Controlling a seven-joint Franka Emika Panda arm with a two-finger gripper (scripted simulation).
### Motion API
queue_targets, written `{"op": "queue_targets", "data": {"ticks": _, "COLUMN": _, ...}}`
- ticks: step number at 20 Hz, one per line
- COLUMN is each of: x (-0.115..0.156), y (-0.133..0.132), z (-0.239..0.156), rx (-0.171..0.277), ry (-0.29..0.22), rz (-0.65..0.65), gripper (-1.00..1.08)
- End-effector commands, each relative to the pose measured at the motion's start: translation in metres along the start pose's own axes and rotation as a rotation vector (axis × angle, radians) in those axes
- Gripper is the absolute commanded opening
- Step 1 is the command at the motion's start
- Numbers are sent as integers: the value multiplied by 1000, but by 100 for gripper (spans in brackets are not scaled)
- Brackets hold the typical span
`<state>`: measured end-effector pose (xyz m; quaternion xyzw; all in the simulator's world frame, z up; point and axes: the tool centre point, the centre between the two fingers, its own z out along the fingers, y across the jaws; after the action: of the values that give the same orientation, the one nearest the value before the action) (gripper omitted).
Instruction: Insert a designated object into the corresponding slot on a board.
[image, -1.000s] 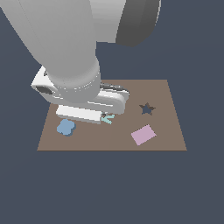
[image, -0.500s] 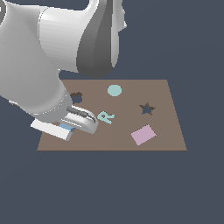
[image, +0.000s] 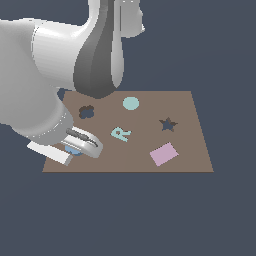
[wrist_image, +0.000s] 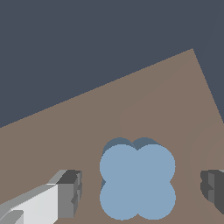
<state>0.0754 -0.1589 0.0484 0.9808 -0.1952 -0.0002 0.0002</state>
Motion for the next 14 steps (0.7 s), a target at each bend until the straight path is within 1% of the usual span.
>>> {"op": "queue_targets", "data": {"ticks": 1, "x": 0, "y": -2, "z": -1, "rx": 1, "ry": 1, "rz": -3, "gripper": 100}}
{"op": "queue_targets", "data": {"ticks": 6, "x": -1, "y": -2, "z": 1, "rx": 0, "ry": 0, "rz": -4, "gripper": 100}}
{"op": "queue_targets", "data": {"ticks": 13, "x": -1, "y": -2, "z": 18, "rx": 0, "ry": 0, "rz": -5, "gripper": 100}}
{"op": "queue_targets", "data": {"ticks": 14, "x": -1, "y": -2, "z": 18, "rx": 0, "ry": 0, "rz": -5, "gripper": -100}}
